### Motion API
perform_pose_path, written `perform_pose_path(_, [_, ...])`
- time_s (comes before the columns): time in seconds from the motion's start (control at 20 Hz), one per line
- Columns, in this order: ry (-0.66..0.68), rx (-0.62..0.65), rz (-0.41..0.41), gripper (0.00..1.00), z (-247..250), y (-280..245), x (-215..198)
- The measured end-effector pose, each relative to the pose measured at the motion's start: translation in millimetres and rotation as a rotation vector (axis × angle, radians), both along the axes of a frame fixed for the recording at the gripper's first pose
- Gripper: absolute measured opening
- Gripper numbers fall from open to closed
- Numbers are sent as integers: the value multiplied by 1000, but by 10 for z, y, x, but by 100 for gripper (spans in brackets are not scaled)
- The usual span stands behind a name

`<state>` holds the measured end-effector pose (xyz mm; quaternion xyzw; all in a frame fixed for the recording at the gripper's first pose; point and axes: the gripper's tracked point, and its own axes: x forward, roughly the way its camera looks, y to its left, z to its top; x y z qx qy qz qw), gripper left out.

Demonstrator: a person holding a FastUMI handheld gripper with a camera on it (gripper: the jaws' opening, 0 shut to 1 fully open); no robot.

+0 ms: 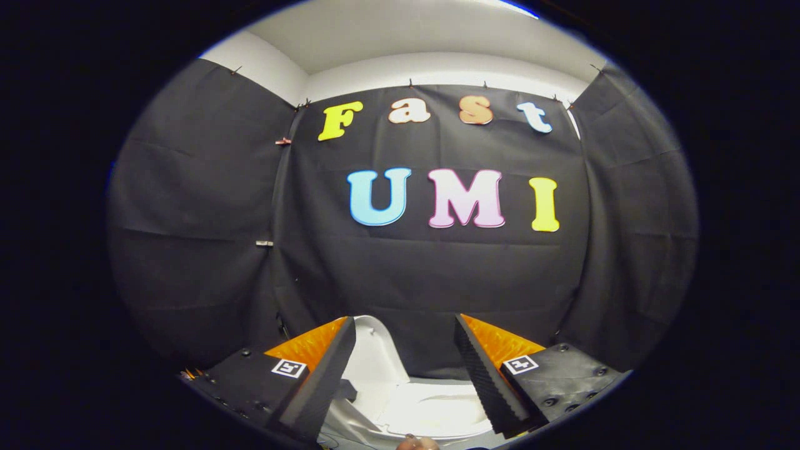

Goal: Open the toilet lid.

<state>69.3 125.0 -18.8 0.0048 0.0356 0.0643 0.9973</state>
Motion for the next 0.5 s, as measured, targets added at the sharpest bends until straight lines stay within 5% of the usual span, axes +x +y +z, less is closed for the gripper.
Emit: perform_pose_path(0.5, [-113,19,-88,98,491,-641,-363])
